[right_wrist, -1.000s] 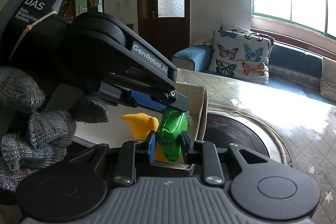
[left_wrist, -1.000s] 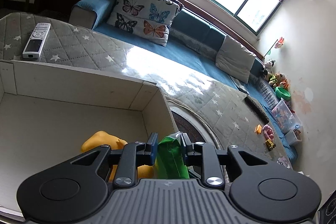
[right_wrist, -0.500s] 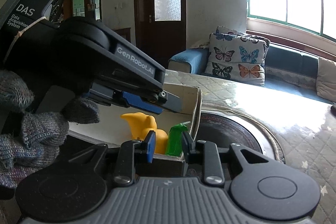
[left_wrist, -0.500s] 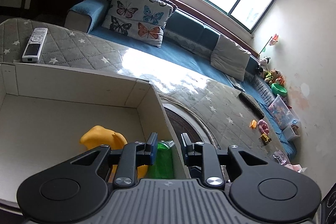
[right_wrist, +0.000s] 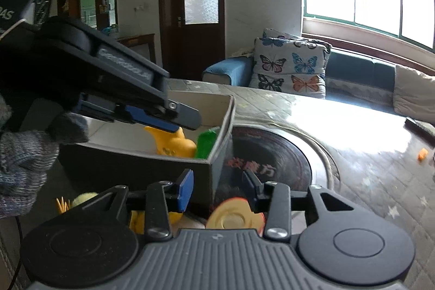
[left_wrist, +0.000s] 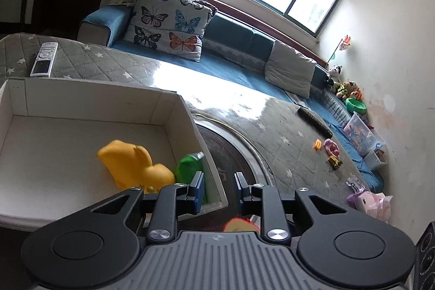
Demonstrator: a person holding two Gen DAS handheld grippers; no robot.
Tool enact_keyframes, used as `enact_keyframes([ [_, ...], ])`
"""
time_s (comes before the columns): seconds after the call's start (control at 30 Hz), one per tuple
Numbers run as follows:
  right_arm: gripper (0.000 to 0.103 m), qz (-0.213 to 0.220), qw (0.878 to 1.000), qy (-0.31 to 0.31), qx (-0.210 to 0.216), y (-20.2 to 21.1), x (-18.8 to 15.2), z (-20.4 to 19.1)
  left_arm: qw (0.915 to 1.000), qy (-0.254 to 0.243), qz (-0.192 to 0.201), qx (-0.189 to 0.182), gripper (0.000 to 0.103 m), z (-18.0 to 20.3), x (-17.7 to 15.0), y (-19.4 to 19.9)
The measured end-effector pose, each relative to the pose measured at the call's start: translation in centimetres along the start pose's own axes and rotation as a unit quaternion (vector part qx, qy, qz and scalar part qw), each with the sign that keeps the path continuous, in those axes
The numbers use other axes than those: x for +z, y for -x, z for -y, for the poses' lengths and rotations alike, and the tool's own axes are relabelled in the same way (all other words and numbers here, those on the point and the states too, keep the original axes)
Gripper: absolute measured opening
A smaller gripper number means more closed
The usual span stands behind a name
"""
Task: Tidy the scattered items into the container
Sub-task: 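Lower the left gripper onto the red-and-yellow fruit slice and grasp it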
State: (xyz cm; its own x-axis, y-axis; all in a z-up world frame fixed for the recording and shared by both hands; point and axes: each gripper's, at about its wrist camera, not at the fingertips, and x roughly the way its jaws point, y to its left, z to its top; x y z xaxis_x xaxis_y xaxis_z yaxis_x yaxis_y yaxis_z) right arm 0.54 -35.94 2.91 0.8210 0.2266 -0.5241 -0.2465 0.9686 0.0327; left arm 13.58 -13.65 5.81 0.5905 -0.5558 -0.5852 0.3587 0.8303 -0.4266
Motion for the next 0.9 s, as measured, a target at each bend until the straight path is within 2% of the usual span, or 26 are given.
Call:
enact_keyframes([
  [0.07,0.049,-0.002,1.0,-0.003,-0.004,0.5,-0.5,0.2,1.0,-0.004,0.0,-0.001,0.026,0.4,-0.4,0.3],
  [0.47,0.054,-0.025,0.999,-0.027,-0.027,1.8,-3.5,1.2,0.9993,-0.008,-0.033,-0.013,0.026,1.9,-3.3,-0.2],
  [0.6,0.059,-0.03,0.999,-0.034,-0.029,1.6,-4.1,1.4,0.9989,-0.01,-0.044,-0.01,0.027,2.3,-3.6,-1.0],
  [0.9,0.061,-0.04,0.998,-0.032,-0.022,0.4,-5.0,1.2,0.9988,0.01,-0.048,0.003,0.029,1.8,-3.7,-2.5],
])
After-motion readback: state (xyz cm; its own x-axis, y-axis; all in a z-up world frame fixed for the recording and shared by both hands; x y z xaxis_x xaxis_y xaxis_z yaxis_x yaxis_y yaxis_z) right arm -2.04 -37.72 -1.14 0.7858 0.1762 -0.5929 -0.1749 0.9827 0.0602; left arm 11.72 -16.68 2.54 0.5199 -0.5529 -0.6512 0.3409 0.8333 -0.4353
